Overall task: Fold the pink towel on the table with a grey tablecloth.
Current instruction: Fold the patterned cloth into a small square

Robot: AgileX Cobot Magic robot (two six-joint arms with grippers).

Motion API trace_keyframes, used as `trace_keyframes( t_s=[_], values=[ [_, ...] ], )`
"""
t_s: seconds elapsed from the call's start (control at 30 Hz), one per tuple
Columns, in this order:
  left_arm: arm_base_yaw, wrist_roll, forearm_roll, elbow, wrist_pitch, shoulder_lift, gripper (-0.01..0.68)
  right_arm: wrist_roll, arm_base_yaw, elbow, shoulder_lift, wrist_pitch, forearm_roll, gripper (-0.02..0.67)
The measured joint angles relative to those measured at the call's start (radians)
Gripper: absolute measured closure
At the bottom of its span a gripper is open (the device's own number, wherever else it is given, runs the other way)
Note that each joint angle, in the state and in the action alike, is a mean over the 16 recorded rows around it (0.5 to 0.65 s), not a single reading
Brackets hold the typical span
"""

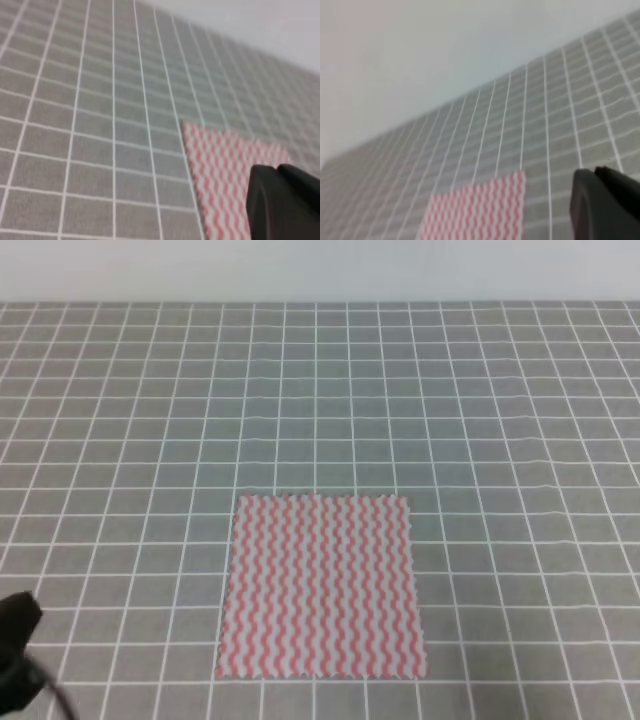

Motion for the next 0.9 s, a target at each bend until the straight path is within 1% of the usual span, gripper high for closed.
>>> trace_keyframes(
  t_s=[0.13, 0.27, 0.43, 0.57, 0.67, 0.73, 0.9],
  values=[
    [0.000, 0.088, -0.009, -0.097, 0.075, 0.148, 0.673, -0.001, 0.000, -0.079, 0.127, 0.109, -0.028, 0.664],
    [-0.002, 0.205, -0.053, -0.170, 0.129, 0.259, 0.673, -0.006, 0.000, -0.148, 0.255, 0.219, -0.046, 0.665],
    [-0.020, 0.366, -0.154, -0.220, 0.158, 0.336, 0.673, -0.036, 0.003, -0.211, 0.396, 0.341, -0.021, 0.665],
    [-0.050, 0.472, -0.247, -0.233, 0.147, 0.367, 0.673, -0.060, 0.031, -0.243, 0.484, 0.400, 0.003, 0.665],
    [-0.081, 0.538, -0.317, -0.235, 0.126, 0.387, 0.673, -0.072, 0.076, -0.259, 0.534, 0.406, 0.022, 0.665],
    [-0.106, 0.572, -0.353, -0.235, 0.109, 0.401, 0.673, -0.074, 0.122, -0.269, 0.563, 0.393, 0.032, 0.665],
    [-0.171, 0.624, -0.411, -0.235, 0.060, 0.441, 0.673, -0.044, 0.279, -0.293, 0.634, 0.320, 0.026, 0.665]
  ],
)
